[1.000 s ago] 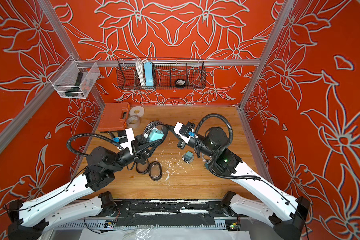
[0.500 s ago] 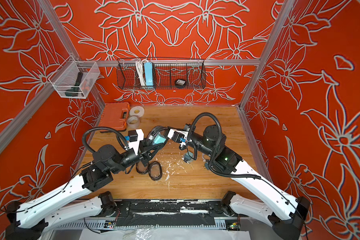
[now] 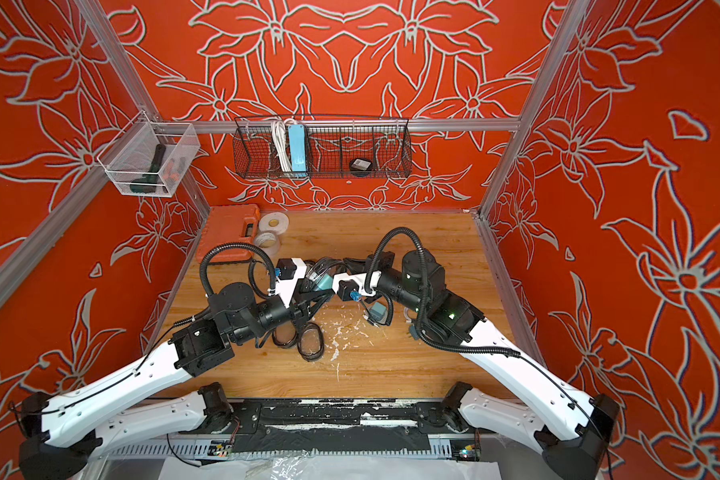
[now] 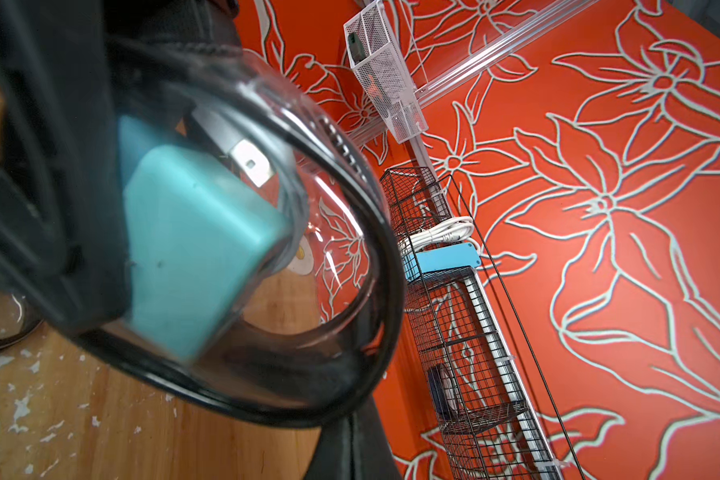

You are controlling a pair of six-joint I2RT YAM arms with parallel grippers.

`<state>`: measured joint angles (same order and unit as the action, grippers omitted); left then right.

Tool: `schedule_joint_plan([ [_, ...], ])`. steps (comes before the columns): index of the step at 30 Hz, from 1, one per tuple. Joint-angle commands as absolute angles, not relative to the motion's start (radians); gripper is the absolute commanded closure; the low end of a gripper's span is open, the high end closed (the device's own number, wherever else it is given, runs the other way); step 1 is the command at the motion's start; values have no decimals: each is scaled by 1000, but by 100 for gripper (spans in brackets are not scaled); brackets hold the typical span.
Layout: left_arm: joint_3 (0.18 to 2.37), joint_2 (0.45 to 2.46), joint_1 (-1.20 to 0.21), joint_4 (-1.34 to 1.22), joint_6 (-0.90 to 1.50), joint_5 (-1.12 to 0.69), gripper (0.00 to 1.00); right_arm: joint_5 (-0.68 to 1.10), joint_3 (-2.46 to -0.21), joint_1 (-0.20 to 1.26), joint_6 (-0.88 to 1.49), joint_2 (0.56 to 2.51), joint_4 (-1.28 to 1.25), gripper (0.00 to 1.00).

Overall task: Pack away charging kits
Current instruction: Zip the zipper on the storage bag.

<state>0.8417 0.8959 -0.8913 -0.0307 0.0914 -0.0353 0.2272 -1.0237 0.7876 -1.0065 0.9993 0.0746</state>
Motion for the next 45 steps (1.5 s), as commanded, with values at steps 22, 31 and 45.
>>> schedule_joint_plan([
  [22, 834, 1066, -888, 88, 115, 2, 100, 353, -1170, 695, -1173, 1027, 152, 100],
  [31, 859, 1142, -888, 97, 110, 2, 100, 486, -1122, 695, -1172, 977, 137, 100],
  [45, 872, 1165, -888, 99, 111, 21, 100, 490, -1073, 698, -1248, 1016, 120, 100],
])
